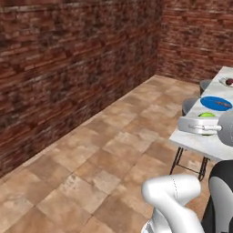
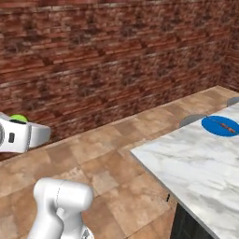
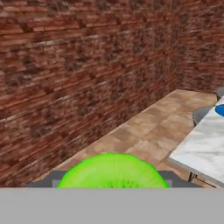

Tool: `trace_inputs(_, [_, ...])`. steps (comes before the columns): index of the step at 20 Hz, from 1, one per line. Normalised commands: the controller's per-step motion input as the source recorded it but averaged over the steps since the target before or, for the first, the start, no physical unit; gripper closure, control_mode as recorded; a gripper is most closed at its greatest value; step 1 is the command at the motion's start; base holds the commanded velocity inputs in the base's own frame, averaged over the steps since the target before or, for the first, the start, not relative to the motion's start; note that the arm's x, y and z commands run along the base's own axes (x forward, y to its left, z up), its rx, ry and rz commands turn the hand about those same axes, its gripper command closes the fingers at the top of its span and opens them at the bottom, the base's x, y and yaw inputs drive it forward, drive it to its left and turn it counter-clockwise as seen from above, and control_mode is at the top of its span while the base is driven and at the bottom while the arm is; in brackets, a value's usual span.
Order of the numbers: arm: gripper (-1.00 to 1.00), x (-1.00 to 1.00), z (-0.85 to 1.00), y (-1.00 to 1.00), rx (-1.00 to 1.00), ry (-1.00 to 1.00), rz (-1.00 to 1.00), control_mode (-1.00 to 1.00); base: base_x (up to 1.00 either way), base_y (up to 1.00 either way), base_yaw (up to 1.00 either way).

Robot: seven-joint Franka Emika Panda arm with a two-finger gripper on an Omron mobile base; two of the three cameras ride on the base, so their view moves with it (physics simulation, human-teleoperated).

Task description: Pick up the apple and kiwi from the fridge and place one fruit on each plate on the dining counter.

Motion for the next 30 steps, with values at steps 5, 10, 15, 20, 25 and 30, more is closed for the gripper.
trace_inputs(5, [1.0, 0.0, 0.0, 0.0, 0.0, 0.0, 0.0, 1.0, 0.92, 0.74, -0.56])
trace_inputs(10, [1.0, 0.0, 0.0, 0.0, 0.0, 0.0, 0.0, 1.0, 0.89, 0.63, -0.64])
trace_inputs(15, [1.0, 0.0, 0.0, 0.0, 0.0, 0.0, 0.0, 1.0, 0.85, 0.6, -0.66])
trace_inputs(20, [1.0, 0.0, 0.0, 0.0, 0.0, 0.0, 0.0, 1.0, 0.82, 0.59, -0.67])
trace_inputs(25, [1.0, 0.0, 0.0, 0.0, 0.0, 0.0, 0.0, 1.0, 0.72, 0.6, -0.67])
trace_inputs(30, [1.0, 0.0, 0.0, 0.0, 0.0, 0.0, 0.0, 1.0, 0.63, 0.63, -0.66])
